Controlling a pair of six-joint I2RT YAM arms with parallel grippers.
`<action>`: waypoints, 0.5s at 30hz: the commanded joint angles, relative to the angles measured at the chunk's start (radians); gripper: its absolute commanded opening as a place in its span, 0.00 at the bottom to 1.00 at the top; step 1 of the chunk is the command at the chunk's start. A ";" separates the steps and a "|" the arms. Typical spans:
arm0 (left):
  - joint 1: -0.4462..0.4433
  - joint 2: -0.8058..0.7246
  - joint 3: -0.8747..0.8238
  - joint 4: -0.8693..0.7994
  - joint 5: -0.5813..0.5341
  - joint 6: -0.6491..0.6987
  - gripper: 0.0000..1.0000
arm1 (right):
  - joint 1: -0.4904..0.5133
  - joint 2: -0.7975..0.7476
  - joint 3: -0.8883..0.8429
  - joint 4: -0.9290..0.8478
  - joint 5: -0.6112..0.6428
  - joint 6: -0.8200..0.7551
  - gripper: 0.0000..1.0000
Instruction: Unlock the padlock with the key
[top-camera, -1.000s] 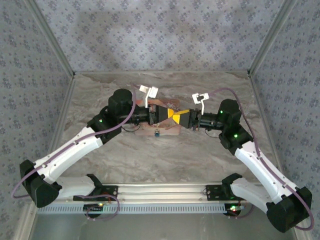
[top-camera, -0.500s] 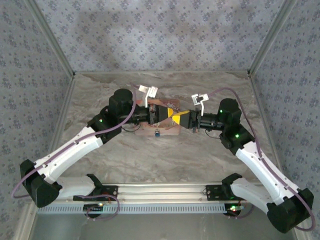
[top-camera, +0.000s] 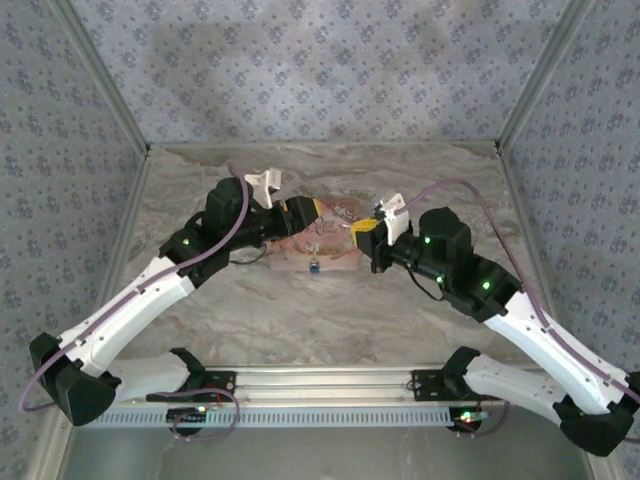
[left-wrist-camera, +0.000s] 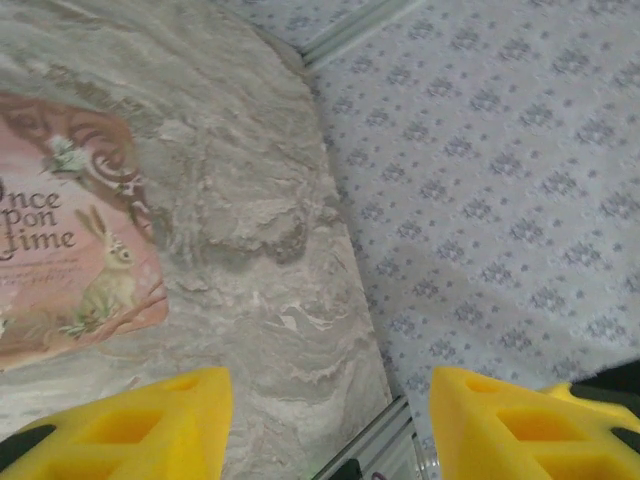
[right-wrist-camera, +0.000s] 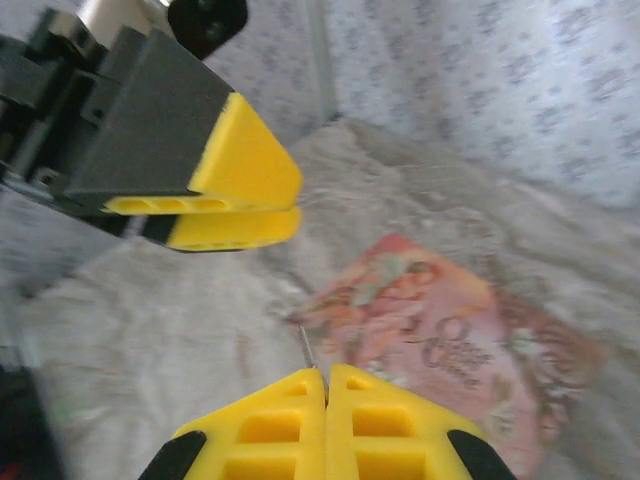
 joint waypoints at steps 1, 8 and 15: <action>0.005 0.010 0.023 -0.038 -0.033 -0.103 0.55 | 0.093 -0.009 -0.010 0.051 0.396 -0.227 0.00; 0.003 0.021 0.020 -0.003 0.000 -0.202 0.56 | 0.298 0.012 -0.117 0.337 0.628 -0.590 0.00; -0.008 0.018 0.008 0.078 0.025 -0.269 0.56 | 0.362 0.065 -0.139 0.446 0.700 -0.693 0.00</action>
